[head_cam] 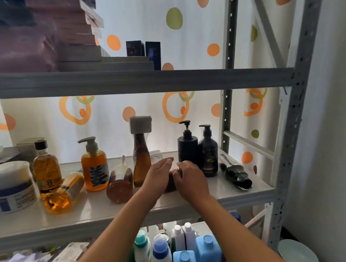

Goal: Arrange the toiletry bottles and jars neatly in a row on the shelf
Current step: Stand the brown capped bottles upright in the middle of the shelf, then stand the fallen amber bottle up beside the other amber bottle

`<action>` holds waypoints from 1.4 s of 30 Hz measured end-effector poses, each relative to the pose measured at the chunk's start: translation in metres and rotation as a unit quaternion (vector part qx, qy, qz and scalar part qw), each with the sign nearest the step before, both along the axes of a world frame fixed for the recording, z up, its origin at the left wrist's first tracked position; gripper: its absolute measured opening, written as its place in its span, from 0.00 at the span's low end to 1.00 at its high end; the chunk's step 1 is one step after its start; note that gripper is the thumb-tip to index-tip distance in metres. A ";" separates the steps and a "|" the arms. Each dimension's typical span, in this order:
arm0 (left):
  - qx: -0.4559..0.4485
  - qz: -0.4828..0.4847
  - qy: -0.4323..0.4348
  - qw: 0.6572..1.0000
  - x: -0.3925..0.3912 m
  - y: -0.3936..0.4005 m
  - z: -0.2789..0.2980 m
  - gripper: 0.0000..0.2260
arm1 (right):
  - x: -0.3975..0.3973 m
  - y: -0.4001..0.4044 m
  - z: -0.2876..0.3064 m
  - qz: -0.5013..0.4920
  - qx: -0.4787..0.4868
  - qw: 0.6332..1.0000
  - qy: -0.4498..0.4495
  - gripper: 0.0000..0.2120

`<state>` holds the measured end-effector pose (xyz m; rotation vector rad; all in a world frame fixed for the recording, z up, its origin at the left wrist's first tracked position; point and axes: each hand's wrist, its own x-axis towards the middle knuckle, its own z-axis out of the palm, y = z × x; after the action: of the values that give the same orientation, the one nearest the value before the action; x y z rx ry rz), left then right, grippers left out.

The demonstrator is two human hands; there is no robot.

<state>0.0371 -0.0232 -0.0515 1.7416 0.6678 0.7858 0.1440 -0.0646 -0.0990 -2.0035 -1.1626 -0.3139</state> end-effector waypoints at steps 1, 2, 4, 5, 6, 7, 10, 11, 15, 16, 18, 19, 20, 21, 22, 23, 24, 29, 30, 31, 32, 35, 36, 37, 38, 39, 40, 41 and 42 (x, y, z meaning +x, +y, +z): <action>0.003 -0.005 -0.001 1.000 0.003 -0.004 0.001 0.17 | 0.007 -0.006 0.003 -0.003 0.015 1.000 0.002 0.18; 0.007 -0.012 -0.002 1.000 0.007 -0.007 0.001 0.17 | 0.015 -0.011 0.006 -0.007 0.029 1.000 0.008 0.17; 0.021 -0.031 0.009 0.999 0.014 -0.014 0.001 0.17 | 0.031 -0.023 0.011 -0.024 0.048 0.999 0.009 0.16; 0.027 -0.040 0.016 0.999 0.018 -0.017 0.000 0.17 | 0.039 -0.029 0.012 -0.036 0.054 0.998 0.006 0.16; 0.033 -0.049 0.018 0.998 0.022 -0.021 -0.001 0.17 | 0.047 -0.034 0.013 -0.048 0.061 0.997 0.005 0.15; 0.036 -0.056 0.017 0.998 0.026 -0.023 -0.003 0.18 | 0.056 -0.039 0.013 -0.061 0.070 0.996 0.008 0.13; 0.047 -0.075 0.012 0.996 0.036 -0.031 -0.004 0.18 | 0.078 -0.055 0.010 -0.115 0.088 0.989 0.027 0.12; 0.047 -0.078 0.009 0.996 0.040 -0.032 -0.004 0.18 | 0.084 -0.061 0.010 -0.134 0.080 0.988 0.025 0.14; 0.025 -0.084 -0.007 0.996 0.053 -0.034 -0.006 0.17 | 0.099 -0.077 0.005 -0.173 -0.004 0.985 -0.001 0.17; 0.027 -0.084 -0.005 0.996 0.055 -0.035 -0.008 0.17 | 0.100 -0.078 0.003 -0.178 -0.017 0.984 -0.006 0.16; 0.023 -0.082 -0.006 0.996 0.058 -0.034 -0.012 0.17 | 0.102 -0.078 -0.001 -0.185 -0.022 0.983 -0.007 0.13; 0.020 -0.084 -0.009 0.996 0.059 -0.034 -0.014 0.17 | 0.102 -0.078 -0.003 -0.188 -0.018 0.982 -0.005 0.12; 0.021 -0.086 -0.009 0.996 0.059 -0.034 -0.016 0.17 | 0.101 -0.078 -0.003 -0.190 -0.015 0.982 -0.004 0.12; 0.025 -0.087 -0.005 0.996 0.057 -0.034 -0.018 0.17 | 0.101 -0.077 -0.004 -0.189 -0.012 0.982 -0.002 0.12; 0.031 -0.090 0.001 0.995 0.055 -0.034 -0.019 0.17 | 0.101 -0.075 -0.004 -0.186 -0.009 0.983 0.003 0.12; 0.042 -0.090 0.011 0.995 0.054 -0.034 -0.020 0.17 | 0.102 -0.074 -0.004 -0.182 -0.006 0.983 0.010 0.12; 0.061 -0.089 0.024 0.994 0.053 -0.032 -0.022 0.18 | 0.103 -0.072 -0.003 -0.177 -0.003 0.984 0.021 0.12; 0.123 -0.075 0.089 0.986 0.043 -0.026 -0.019 0.22 | 0.106 -0.066 0.003 -0.174 -0.006 0.984 0.041 0.10; 0.124 -0.070 0.089 0.986 0.041 -0.024 -0.016 0.22 | 0.104 -0.066 0.004 -0.174 -0.003 0.984 0.041 0.10; 0.127 -0.064 0.088 0.986 0.037 -0.023 -0.013 0.22 | 0.101 -0.065 0.005 -0.172 0.004 0.984 0.038 0.10; 0.129 -0.056 0.084 0.986 0.034 -0.021 -0.010 0.21 | 0.097 -0.063 0.006 -0.169 0.014 0.985 0.032 0.10; 0.137 -0.027 0.080 0.987 0.023 -0.016 -0.004 0.21 | 0.080 -0.056 0.012 -0.127 0.048 0.991 0.016 0.09; 0.155 -0.013 0.085 0.984 0.019 -0.015 -0.003 0.20 | 0.072 -0.053 0.016 -0.098 0.056 0.993 0.016 0.08; 0.181 0.002 0.094 0.979 0.013 -0.014 -0.001 0.20 | 0.063 -0.049 0.020 -0.066 0.059 0.996 0.012 0.09; 0.209 0.018 0.100 0.973 0.007 -0.011 0.000 0.20 | 0.052 -0.046 0.026 -0.037 0.058 0.998 0.011 0.10; 0.228 0.032 0.105 0.967 0.001 -0.010 0.003 0.20 | 0.040 -0.041 0.032 -0.013 0.059 0.998 0.007 0.11; 0.236 0.043 0.107 0.965 -0.006 -0.006 0.005 0.20 | 0.028 -0.036 0.037 0.007 0.058 0.998 0.008 0.11; 0.232 0.050 0.112 0.965 -0.014 -0.002 0.008 0.19 | 0.017 -0.028 0.040 0.025 0.056 0.998 0.009 0.11; 0.221 0.054 0.112 0.967 -0.023 0.004 0.009 0.19 | 0.005 -0.020 0.042 0.036 0.054 0.998 0.018 0.12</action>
<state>0.0144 -0.0195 -0.0423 2.2397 0.7872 0.8671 0.1491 -0.0842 -0.0574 -1.8620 -1.1685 -0.2968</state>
